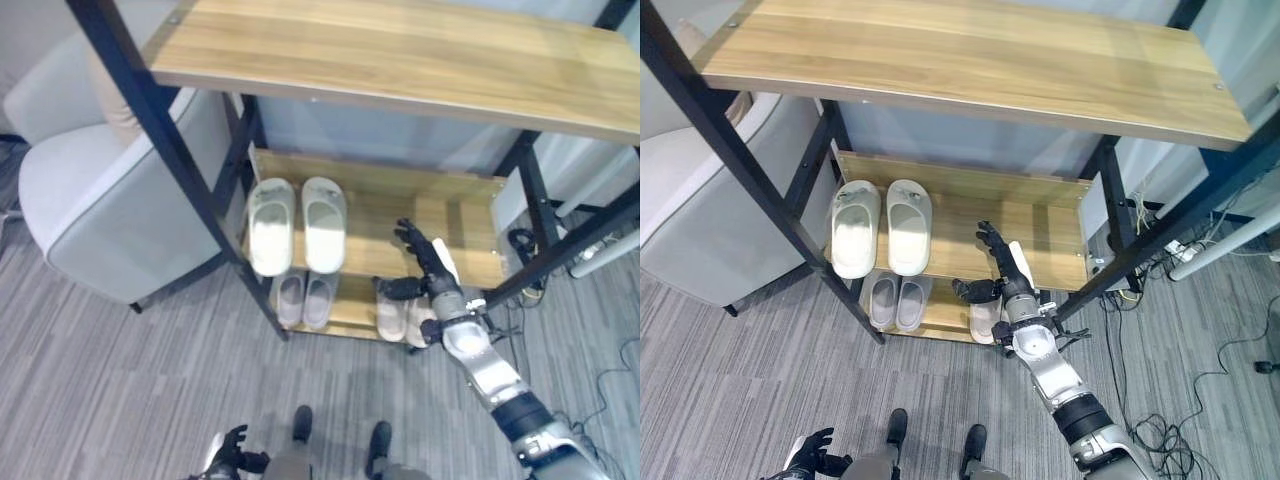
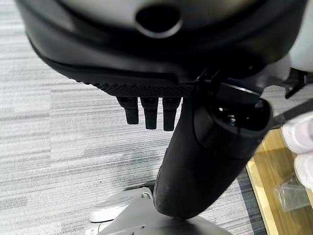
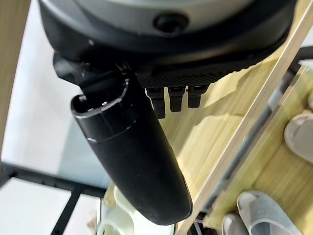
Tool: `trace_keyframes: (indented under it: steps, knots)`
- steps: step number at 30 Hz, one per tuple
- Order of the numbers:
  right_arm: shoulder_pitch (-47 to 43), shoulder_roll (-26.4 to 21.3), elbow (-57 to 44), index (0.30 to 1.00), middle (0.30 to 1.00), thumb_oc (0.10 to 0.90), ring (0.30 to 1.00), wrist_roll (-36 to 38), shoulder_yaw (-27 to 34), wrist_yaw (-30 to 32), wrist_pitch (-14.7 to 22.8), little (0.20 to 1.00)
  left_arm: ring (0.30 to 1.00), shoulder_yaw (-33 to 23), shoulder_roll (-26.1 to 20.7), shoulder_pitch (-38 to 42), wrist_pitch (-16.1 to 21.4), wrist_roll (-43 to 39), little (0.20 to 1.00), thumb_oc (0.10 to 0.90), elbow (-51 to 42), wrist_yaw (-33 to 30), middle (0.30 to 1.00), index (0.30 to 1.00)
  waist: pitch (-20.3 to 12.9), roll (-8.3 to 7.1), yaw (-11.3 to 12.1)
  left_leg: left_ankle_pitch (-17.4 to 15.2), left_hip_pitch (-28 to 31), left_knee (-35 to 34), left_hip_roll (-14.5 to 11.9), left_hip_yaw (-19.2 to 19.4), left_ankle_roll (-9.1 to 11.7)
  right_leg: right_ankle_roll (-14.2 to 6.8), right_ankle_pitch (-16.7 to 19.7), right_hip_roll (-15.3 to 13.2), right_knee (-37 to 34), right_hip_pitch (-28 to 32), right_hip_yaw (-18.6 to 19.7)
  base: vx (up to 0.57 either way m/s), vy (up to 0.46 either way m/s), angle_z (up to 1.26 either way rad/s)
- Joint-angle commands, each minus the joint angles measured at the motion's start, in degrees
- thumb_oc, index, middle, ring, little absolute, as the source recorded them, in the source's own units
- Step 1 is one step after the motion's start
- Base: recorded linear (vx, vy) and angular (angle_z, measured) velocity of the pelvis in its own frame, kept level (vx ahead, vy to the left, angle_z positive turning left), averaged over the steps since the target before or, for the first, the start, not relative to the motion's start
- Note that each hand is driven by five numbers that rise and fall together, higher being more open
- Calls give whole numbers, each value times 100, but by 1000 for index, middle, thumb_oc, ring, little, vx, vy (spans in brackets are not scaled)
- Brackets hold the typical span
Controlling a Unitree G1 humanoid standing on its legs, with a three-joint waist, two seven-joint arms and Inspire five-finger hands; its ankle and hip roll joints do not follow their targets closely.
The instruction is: Arrange the slippers neatly on the shoe rack.
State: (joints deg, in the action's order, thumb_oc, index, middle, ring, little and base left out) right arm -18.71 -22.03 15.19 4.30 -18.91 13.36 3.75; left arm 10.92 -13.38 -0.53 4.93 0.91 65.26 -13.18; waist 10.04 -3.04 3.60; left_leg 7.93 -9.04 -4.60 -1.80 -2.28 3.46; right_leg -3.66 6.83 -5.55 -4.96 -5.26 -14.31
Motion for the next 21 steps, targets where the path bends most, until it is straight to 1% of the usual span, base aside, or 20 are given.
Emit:
trace_keyframes:
  steps: [1, 3, 4, 6, 7, 11, 13, 14, 15, 16, 18, 21]
  knots:
    - [-4, -251, -987, 900, 900, 800, 900, -371, 315, -118, 627, 900, 900, 191, 166, 108, 63, 249, 900, 800, 432, 28, 900, 900, -326, -15, -59, -621, 270, -40, 4, 450, 35, -355, -476, -182, 140, 70, 87, 0, 0, 0]
    - [458, -447, -1343, 900, 900, 800, 900, -387, 411, -353, 744, 900, 900, 137, 197, 51, 73, 301, 900, 800, 442, 75, 900, 900, -383, 22, -151, -621, 332, -40, -20, 503, 51, -350, -495, -151, 127, 123, 126, 10, -22, -7]
    - [480, -454, -1362, 900, 900, 800, 900, -384, 419, -360, 738, 900, 900, 143, 201, 43, 74, 302, 900, 800, 441, 75, 900, 900, -387, 26, -145, -623, 337, -40, -21, 504, 51, -350, -495, -150, 124, 128, 127, 15, -22, -7]
    - [830, -545, -1553, 900, 900, 800, 900, -358, 496, -537, 800, 900, 900, 134, 225, -1, 92, 351, 900, 800, 453, 125, 900, 900, -418, 46, -191, -627, 383, -40, -39, 527, 58, -349, -511, -134, 127, 165, 145, 10, -18, -9]
    - [1211, -613, -1690, 900, 900, 800, 900, -382, 523, -717, 838, 900, 900, 111, 253, -2, 96, 417, 900, 800, 492, 184, 900, 900, -448, 58, -258, -631, 436, -40, -50, 552, 67, -345, -521, -112, 132, 204, 177, 3, -24, -9]
    - [1646, -682, -1857, 900, 900, 800, 900, -468, 562, -905, 851, 900, 900, 83, 285, -4, 92, 470, 900, 800, 549, 238, 900, 900, -490, 69, -315, -638, 492, -40, -68, 579, 79, -338, -539, -89, 131, 252, 200, 11, -19, -12]
    - [2213, -782, -1870, 900, 900, 800, 900, -741, 547, -1095, 877, 900, 900, 62, 321, 17, 112, 530, 900, 800, 569, 287, 900, 900, -524, 72, -414, -639, 556, -40, -102, 611, 95, -335, -557, -58, 125, 303, 235, -6, -41, -10]
    - [2489, -856, -1699, 900, 900, 800, 900, -999, 492, -1150, 882, 900, 900, 74, 345, 35, 134, 552, 900, 800, 578, 328, 900, 900, -539, 72, -470, -640, 594, -40, -120, 633, 103, -335, -566, -38, 129, 315, 264, -6, -33, -8]
    - [2495, -856, -1698, 900, 900, 800, 900, -1006, 491, -1146, 886, 900, 900, 76, 347, 30, 135, 552, 900, 800, 579, 328, 900, 900, -541, 74, -467, -642, 597, -40, -121, 635, 103, -335, -567, -37, 128, 317, 266, -11, -46, -5]
    - [2721, -926, -1427, 900, 900, 800, 900, -1392, 407, -1181, 858, 900, 900, 81, 371, 61, 136, 593, 900, 800, 590, 370, 900, 900, -554, 71, -513, -636, 627, -40, -139, 656, 110, -337, -570, -19, 128, 331, 294, -4, -24, -10]
    - [2795, -919, -1216, 900, 900, 800, 900, -1501, 353, -1174, 848, 900, 900, 106, 382, 73, 143, 618, 900, 800, 598, 373, 900, 900, -558, 73, -536, -638, 649, -40, -142, 677, 111, -335, -570, -6, 128, 340, 318, -5, -25, -17]
    - [2830, -920, -405, 900, 900, 800, 900, -2013, 139, -1027, 841, 900, 900, 217, 383, 108, 163, 705, 900, 800, 585, 415, 900, 900, -568, 78, -587, -639, 692, -40, -162, 727, 113, -336, -573, 11, 114, 368, 371, -10, -28, -14]
